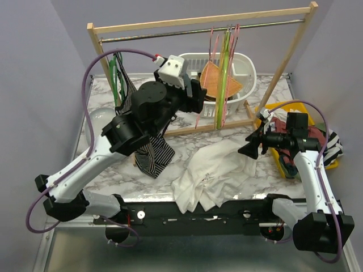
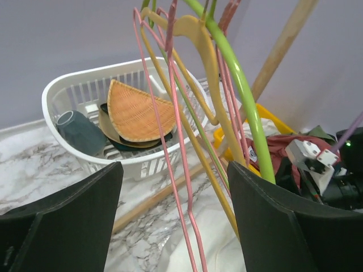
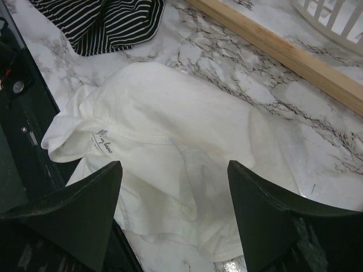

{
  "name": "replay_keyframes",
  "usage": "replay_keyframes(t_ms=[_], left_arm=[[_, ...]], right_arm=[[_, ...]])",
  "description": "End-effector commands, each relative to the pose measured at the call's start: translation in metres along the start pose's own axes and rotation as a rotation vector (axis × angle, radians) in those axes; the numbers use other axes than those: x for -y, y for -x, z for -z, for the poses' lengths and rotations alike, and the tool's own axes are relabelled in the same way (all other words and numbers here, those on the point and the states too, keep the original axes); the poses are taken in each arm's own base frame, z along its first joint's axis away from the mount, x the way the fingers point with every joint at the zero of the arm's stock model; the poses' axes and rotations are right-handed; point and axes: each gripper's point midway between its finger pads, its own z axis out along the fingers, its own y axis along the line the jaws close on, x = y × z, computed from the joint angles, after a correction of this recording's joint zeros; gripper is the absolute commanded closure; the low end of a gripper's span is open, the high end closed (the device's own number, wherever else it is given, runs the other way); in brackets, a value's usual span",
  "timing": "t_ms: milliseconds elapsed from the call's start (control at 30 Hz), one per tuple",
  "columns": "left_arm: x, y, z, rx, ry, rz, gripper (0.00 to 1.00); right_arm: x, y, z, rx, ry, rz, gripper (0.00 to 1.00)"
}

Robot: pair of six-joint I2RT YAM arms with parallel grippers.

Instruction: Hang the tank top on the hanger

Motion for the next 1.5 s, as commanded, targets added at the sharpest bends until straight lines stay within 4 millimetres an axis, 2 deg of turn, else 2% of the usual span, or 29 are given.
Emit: replay_keyframes(t_ms=[0,233,367,533,767,833,967,1067,1100,1167,1200,1267,1300,1333,1400,1467], left_arm=[[-0.003,-0.006,-0.026,-0.054,0.042,0.053,0.18],[-0.006,-0.022,-0.049,-0.091,0.099,0.003,0.31],[-0.020,-0.033,-0.057,-0.113,0.173,-0.062,0.45],[-0.024,-0.044,-0.065,-0.120,0.194,-0.115,0.51],[-0.026,-0.054,-0.073,-0.136,0.198,-0.172,0.78],[-0.025,-0.052,-0.073,-0.128,0.194,-0.175,0.83],[-0.025,-0.042,-0.070,-0.094,0.190,-0.162,0.99],[-0.023,-0.030,-0.065,-0.049,0.179,-0.125,1.00],[-0.021,-0.021,-0.063,-0.018,0.163,-0.106,1.00],[-0.018,-0.019,-0.060,-0.002,0.147,-0.087,1.00],[-0.016,-0.012,-0.057,0.021,0.130,-0.073,1.00],[-0.015,-0.013,-0.055,0.029,0.117,-0.070,1.00],[-0.015,-0.004,-0.051,0.062,0.108,-0.058,1.00],[-0.015,-0.010,-0.051,0.056,0.101,-0.064,1.00],[-0.013,-0.001,-0.046,0.095,0.085,-0.043,1.00],[-0.012,-0.006,-0.045,0.090,0.070,-0.045,1.00]], right_arm=[[0.000,-0.001,0.000,0.008,-0.002,0.011,0.17],[-0.001,-0.001,0.001,0.011,-0.004,0.021,0.16],[-0.002,-0.001,0.002,0.011,-0.004,0.022,0.16],[-0.002,-0.002,0.002,0.009,-0.004,0.021,0.16],[-0.001,-0.002,0.002,0.006,-0.011,0.024,0.16],[-0.001,-0.002,0.002,0.006,-0.013,0.025,0.16],[-0.001,-0.002,0.002,0.004,-0.012,0.027,0.16],[0.001,-0.003,0.003,0.002,-0.019,0.028,0.16],[0.001,-0.003,0.003,0.001,-0.022,0.029,0.16],[0.001,-0.003,0.003,0.001,-0.022,0.028,0.16],[0.002,-0.003,0.003,0.000,-0.025,0.026,0.16],[0.002,-0.003,0.002,-0.001,-0.023,0.024,0.16],[0.002,-0.003,0.002,-0.001,-0.023,0.024,0.16],[0.002,-0.003,0.002,-0.001,-0.023,0.024,0.16],[0.002,-0.003,0.002,-0.001,-0.021,0.022,0.16],[0.002,-0.004,0.002,-0.002,-0.022,0.018,0.16]])
